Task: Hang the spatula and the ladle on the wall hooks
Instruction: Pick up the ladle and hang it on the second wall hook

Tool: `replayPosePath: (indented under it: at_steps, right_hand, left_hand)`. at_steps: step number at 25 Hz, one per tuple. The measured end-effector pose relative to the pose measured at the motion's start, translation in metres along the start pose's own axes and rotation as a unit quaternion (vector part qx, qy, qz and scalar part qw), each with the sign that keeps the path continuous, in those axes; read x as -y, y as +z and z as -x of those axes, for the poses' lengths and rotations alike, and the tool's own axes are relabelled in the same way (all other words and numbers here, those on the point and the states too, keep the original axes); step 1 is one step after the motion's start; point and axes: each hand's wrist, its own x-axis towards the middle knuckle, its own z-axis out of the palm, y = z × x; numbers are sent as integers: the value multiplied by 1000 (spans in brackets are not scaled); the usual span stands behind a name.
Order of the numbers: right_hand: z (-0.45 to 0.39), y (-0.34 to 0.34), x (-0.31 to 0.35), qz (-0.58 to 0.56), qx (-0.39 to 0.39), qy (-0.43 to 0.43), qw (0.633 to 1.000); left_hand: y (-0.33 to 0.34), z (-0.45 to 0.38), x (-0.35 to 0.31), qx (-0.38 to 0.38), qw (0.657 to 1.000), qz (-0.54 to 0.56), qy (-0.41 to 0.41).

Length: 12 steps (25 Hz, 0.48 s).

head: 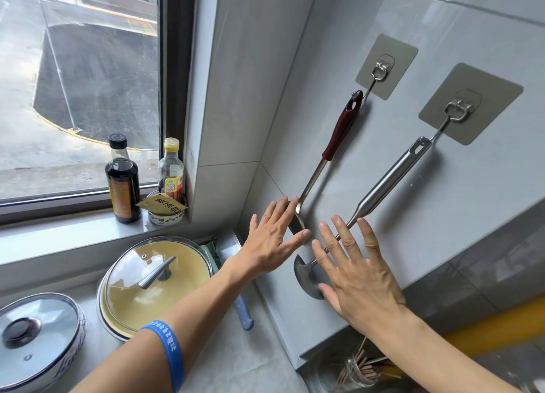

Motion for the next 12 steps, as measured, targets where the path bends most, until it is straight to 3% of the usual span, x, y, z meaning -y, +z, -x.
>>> replayPosePath:
  at_steps: [12]
  right_hand:
    - [2,-1,2,-8,9,-7,1000]
  left_hand:
    - [2,5,2,3,1000,-16,13]
